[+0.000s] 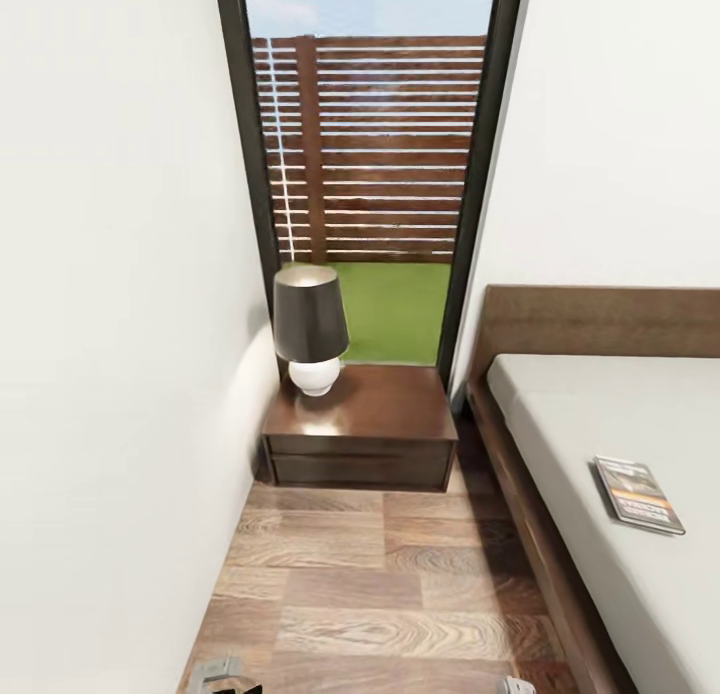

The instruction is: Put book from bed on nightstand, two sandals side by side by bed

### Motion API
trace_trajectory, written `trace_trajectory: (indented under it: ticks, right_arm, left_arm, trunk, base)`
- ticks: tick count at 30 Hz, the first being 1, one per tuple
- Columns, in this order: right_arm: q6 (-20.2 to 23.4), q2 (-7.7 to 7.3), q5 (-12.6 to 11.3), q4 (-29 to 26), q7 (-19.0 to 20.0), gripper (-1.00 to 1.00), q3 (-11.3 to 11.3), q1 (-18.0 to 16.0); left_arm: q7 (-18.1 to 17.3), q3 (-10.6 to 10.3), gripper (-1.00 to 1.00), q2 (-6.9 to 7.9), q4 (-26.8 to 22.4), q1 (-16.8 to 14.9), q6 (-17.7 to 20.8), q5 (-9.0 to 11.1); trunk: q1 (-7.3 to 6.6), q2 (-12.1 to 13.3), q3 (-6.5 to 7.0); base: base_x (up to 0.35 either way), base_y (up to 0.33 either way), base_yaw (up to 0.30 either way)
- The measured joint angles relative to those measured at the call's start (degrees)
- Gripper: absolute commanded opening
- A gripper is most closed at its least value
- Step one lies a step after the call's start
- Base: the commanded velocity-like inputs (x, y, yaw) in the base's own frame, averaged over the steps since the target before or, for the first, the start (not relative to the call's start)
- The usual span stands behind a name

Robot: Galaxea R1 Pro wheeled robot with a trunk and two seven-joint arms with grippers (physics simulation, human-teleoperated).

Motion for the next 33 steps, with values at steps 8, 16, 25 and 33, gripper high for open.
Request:
trace_trajectory:
  ticks: [8, 16, 25, 33]
  right_arm:
    - [0.06, -0.44, -0.08, 0.05, -0.01, 1.0, -0.01, -0.09]
    - [0.06, -0.44, -0.01, 0.06, 0.07, 1.0, 0.0, -0.09]
    - [0.06, -0.44, 0.0, 0.06, 0.06, 1.0, 0.0, -0.09]
    - [0.07, -0.44, 0.05, 0.03, 0.06, 1.0, 0.0, -0.09]
  left_arm:
    - [0.18, -0.09, 1.0, 1.62, 0.85, 1.63, -0.45, -1.32]
    - [-0.05, 0.5, 1.0, 1.64, -1.36, 4.23, -0.28, -0.74]
    - [-0.07, 0.61, 1.0, 1.63, -1.49, 7.16, -0.27, -0.72]
    - [0.0, 0.56, 1.0, 1.57, -1.56, 7.82, -0.32, -0.76]
  trunk:
    - [0.03, 0.0, 0.0]
    - [0.03, 0.0, 0.0]
    - [0.03, 0.0, 0.0]
    - [0.03, 0.0, 0.0]
  base:
    - [0.082, 0.0, 0.0]
    - [0.0, 0.0, 0.0]
    - [0.0, 0.0, 0.0]
    - [0.0, 0.0, 0.0]
